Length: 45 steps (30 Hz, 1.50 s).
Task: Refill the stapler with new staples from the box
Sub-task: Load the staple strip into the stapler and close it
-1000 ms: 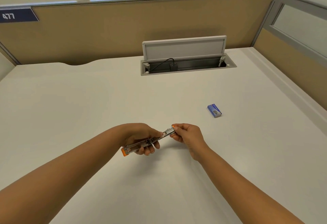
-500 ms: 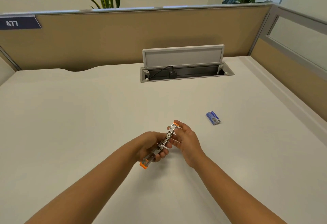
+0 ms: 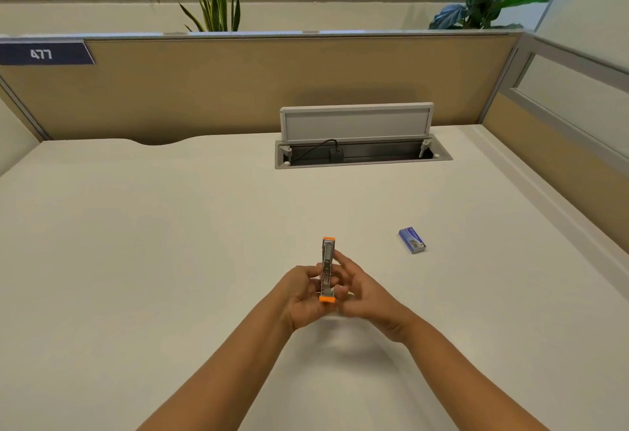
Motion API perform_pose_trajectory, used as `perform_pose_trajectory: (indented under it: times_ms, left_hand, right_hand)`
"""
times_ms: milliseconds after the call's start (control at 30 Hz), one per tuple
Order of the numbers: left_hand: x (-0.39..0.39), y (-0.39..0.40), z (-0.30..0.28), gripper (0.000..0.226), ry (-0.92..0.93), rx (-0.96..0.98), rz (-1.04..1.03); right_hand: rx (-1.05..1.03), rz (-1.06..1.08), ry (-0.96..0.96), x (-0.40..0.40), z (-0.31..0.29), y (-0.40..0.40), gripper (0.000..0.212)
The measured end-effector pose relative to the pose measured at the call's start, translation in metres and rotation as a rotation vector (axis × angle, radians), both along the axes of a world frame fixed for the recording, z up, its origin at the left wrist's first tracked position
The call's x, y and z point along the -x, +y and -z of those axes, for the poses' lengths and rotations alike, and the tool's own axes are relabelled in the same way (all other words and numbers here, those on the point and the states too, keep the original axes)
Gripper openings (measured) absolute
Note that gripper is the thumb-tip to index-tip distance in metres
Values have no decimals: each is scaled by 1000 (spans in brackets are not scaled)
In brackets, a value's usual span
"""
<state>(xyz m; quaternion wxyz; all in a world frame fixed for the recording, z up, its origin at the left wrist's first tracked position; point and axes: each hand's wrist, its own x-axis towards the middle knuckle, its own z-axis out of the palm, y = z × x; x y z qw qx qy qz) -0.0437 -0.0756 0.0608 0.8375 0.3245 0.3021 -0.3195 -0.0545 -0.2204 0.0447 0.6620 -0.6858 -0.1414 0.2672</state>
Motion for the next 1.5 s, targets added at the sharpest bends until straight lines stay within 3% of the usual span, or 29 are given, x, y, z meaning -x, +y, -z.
perform_pose_trajectory:
  times_ms: [100,367,600,700,800,1100,1200,1500]
  left_hand:
    - [1,-2,2,35,7,17,2]
    - [10,-11,1,25,-127,22,14]
    - [16,-14,0,25,-206,50,-18]
    - [18,-11,2,17,-213,-83,102]
    - [18,-10,5,27,-247,-127,139]
    - [18,-13,7,20,-240,-85,114]
    - [18,-14,7,20,-231,-88,109]
    - [15,-15,5,15,-216,-46,52]
  right_hand:
    - [76,-34,-42,2,0,-1,92]
    - [-139,322,6,-4,0,-2,41]
    - [-240,393,-19,-5,-2,1,44]
    - [-296,404,-8,-7,-2,-6,31]
    - [-348,392,21,-9,-3,-11,34]
    - [-441,386,96,-13,-2,-16,30]
    - [-436,404,98,-13,0,-16,26]
    - [-355,367,26,-14,-5,-15,41]
